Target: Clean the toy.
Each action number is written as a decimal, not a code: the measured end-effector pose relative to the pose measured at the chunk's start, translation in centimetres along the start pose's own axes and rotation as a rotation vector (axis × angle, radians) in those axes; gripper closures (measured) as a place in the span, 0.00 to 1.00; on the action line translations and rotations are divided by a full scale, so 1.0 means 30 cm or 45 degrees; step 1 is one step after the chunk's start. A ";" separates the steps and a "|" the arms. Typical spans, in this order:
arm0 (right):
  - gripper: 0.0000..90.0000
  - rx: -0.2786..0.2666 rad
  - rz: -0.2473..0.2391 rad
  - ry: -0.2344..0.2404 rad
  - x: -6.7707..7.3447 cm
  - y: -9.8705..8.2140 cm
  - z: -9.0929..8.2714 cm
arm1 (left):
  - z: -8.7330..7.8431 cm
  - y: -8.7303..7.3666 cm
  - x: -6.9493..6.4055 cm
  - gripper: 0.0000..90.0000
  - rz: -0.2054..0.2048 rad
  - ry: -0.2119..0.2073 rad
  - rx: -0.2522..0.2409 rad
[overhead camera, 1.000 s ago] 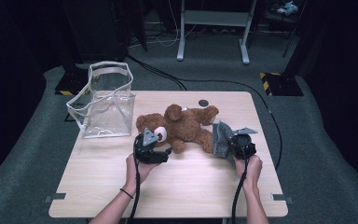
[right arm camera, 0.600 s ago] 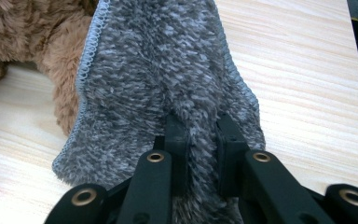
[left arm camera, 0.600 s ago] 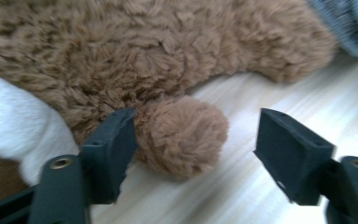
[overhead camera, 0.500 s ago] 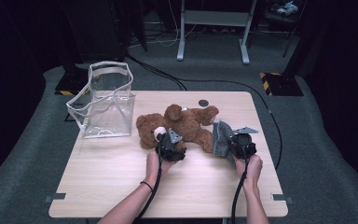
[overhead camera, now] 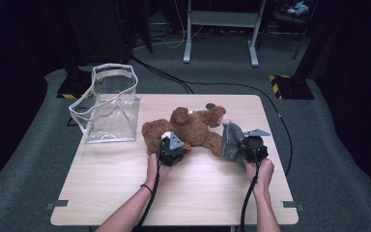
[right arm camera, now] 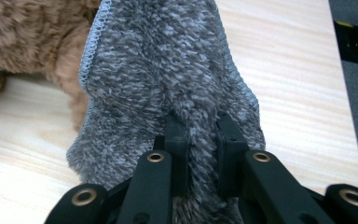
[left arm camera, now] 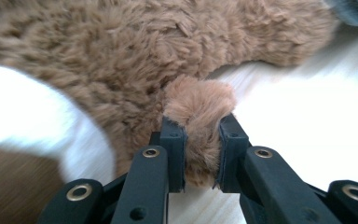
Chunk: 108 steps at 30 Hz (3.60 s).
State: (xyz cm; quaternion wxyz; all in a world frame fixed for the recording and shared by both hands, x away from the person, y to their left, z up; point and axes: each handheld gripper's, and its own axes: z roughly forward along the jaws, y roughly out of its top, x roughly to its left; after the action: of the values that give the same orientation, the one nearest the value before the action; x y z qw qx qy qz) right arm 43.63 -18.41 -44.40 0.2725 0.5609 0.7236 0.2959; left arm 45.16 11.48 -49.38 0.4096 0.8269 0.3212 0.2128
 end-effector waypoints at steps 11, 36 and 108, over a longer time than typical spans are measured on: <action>0.88 -0.034 -0.037 -0.001 0.020 0.046 -0.025 | -0.103 0.023 -0.018 0.86 0.147 -0.115 -0.110; 0.87 -0.032 -0.039 0.018 0.041 0.063 -0.016 | -0.256 -0.031 0.219 0.17 -0.414 0.271 -0.072; 0.92 0.134 -0.514 0.245 0.418 0.383 0.222 | -0.197 -0.099 0.258 0.76 0.145 -0.187 -0.013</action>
State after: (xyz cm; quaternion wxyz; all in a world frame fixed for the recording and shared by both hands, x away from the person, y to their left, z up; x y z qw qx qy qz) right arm 53.16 -3.15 -41.26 0.2264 0.3874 0.8582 0.2493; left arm 45.90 21.49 -47.72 0.4236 0.8551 0.2416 0.1761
